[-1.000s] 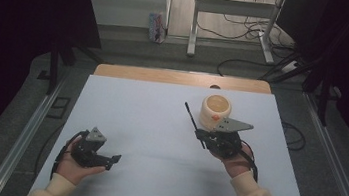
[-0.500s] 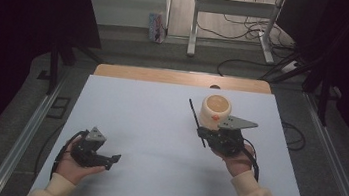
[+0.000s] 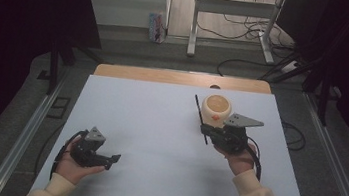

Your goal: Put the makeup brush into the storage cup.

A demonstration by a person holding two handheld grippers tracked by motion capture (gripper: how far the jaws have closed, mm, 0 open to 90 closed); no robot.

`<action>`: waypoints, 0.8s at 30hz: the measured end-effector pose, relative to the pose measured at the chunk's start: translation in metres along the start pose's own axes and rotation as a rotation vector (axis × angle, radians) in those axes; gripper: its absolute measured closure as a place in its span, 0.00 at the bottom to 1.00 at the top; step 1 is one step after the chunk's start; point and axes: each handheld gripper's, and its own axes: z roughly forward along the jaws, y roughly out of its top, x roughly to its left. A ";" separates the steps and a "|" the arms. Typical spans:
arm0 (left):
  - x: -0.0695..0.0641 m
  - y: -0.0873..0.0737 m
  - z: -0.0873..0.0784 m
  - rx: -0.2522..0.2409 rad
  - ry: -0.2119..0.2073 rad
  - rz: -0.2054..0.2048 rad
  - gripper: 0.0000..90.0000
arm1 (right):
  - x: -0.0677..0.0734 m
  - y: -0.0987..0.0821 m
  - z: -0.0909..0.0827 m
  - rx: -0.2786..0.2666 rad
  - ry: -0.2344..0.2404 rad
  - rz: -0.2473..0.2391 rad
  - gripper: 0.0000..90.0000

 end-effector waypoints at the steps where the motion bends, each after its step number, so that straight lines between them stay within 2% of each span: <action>1: 0.000 0.000 0.000 0.000 0.000 0.000 0.19 | -0.001 0.000 0.000 -0.002 -0.002 0.002 0.96; 24: 0.000 0.000 0.000 0.002 0.000 -0.003 0.19 | -0.015 0.001 -0.007 -0.050 -0.009 0.085 0.96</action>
